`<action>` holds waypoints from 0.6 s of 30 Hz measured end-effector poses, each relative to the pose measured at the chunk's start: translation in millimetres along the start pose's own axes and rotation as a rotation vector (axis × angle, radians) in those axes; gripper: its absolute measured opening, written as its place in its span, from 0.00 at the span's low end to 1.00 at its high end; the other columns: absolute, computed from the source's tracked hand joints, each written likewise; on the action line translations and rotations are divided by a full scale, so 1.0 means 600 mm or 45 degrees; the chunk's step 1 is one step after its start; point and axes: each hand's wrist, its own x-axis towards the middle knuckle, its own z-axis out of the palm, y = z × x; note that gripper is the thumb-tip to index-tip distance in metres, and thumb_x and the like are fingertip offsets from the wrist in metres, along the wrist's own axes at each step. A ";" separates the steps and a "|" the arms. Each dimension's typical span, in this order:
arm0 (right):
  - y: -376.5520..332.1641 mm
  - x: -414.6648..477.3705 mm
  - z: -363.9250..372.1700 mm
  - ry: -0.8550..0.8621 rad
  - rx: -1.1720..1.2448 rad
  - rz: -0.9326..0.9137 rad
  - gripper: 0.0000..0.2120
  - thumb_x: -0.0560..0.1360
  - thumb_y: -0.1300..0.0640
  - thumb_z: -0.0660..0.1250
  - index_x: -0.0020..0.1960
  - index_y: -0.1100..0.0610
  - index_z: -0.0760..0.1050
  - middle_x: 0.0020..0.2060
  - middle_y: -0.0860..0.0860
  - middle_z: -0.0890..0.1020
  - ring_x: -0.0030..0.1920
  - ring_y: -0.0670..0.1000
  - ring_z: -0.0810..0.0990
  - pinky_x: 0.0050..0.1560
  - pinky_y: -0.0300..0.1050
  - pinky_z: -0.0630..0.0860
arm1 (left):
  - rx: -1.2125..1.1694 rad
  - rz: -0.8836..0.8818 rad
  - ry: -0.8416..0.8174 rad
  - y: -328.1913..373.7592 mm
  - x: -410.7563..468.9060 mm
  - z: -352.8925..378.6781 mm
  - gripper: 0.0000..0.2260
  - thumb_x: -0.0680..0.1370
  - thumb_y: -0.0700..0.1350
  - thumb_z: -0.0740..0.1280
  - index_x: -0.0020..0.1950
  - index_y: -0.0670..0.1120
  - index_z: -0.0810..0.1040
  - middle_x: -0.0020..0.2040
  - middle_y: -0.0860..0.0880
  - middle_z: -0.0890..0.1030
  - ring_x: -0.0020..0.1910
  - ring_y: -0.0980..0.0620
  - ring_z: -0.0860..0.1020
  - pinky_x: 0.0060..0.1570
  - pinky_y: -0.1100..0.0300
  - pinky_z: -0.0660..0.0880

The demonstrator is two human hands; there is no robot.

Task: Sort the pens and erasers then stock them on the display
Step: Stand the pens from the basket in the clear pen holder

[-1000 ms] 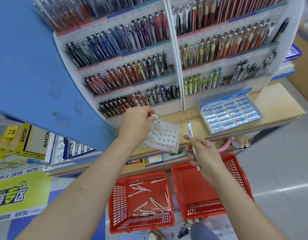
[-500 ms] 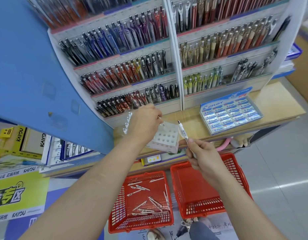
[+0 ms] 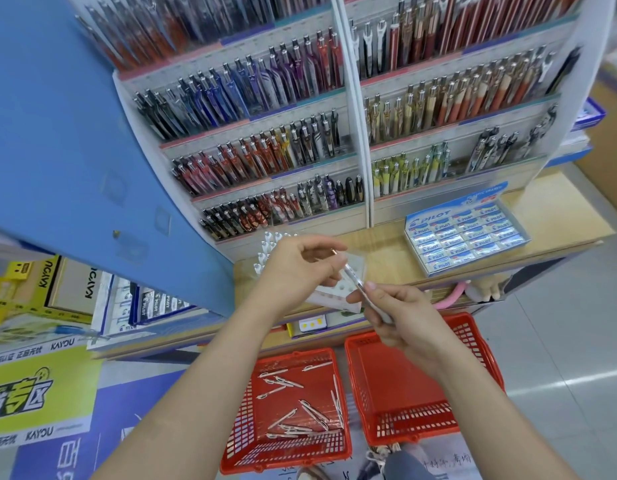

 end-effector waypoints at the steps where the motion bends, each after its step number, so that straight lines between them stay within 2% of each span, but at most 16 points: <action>1: -0.003 0.001 0.003 -0.014 -0.004 -0.005 0.16 0.77 0.50 0.62 0.46 0.62 0.82 0.27 0.51 0.69 0.24 0.47 0.55 0.26 0.40 0.50 | -0.081 -0.025 0.004 0.001 -0.005 -0.004 0.06 0.74 0.37 0.70 0.50 0.40 0.82 0.37 0.45 0.81 0.32 0.53 0.80 0.37 0.62 0.79; 5: -0.004 0.007 0.016 0.049 0.016 -0.023 0.17 0.76 0.50 0.65 0.42 0.63 0.82 0.29 0.53 0.73 0.25 0.46 0.64 0.26 0.37 0.59 | -0.128 -0.077 0.136 0.003 -0.015 -0.021 0.03 0.73 0.35 0.70 0.45 0.42 0.82 0.33 0.45 0.82 0.31 0.52 0.81 0.35 0.63 0.80; 7: 0.002 0.014 0.017 0.165 0.074 -0.053 0.15 0.75 0.50 0.66 0.41 0.62 0.81 0.31 0.56 0.75 0.27 0.47 0.69 0.31 0.40 0.63 | -0.121 -0.015 0.279 0.005 -0.016 -0.040 0.04 0.73 0.35 0.70 0.43 0.43 0.82 0.33 0.44 0.82 0.31 0.51 0.81 0.35 0.62 0.80; 10: 0.015 0.020 0.004 0.345 0.126 -0.102 0.13 0.75 0.52 0.68 0.45 0.63 0.80 0.31 0.55 0.75 0.28 0.46 0.69 0.30 0.40 0.63 | -0.033 0.119 0.483 0.012 -0.016 -0.071 0.06 0.73 0.35 0.70 0.41 0.45 0.81 0.33 0.45 0.82 0.31 0.51 0.81 0.35 0.60 0.80; 14: 0.041 0.035 -0.003 0.517 -0.045 -0.129 0.06 0.74 0.54 0.70 0.48 0.56 0.80 0.32 0.52 0.78 0.27 0.43 0.74 0.32 0.40 0.69 | 0.239 0.235 0.616 0.011 -0.011 -0.080 0.06 0.73 0.38 0.71 0.39 0.49 0.81 0.31 0.50 0.81 0.29 0.54 0.80 0.36 0.56 0.81; 16: 0.053 0.047 0.000 0.567 -0.153 -0.149 0.06 0.74 0.54 0.71 0.48 0.55 0.80 0.32 0.52 0.79 0.29 0.43 0.75 0.34 0.42 0.71 | 0.335 0.268 0.628 0.004 -0.006 -0.073 0.08 0.72 0.41 0.72 0.37 0.53 0.81 0.31 0.54 0.80 0.32 0.52 0.80 0.39 0.52 0.81; 18: 0.061 0.057 0.004 0.585 -0.217 -0.163 0.07 0.73 0.54 0.72 0.49 0.55 0.79 0.33 0.52 0.78 0.31 0.46 0.75 0.36 0.44 0.72 | 0.406 0.301 0.626 -0.008 -0.001 -0.064 0.06 0.72 0.42 0.72 0.38 0.52 0.82 0.31 0.55 0.81 0.33 0.51 0.80 0.41 0.50 0.80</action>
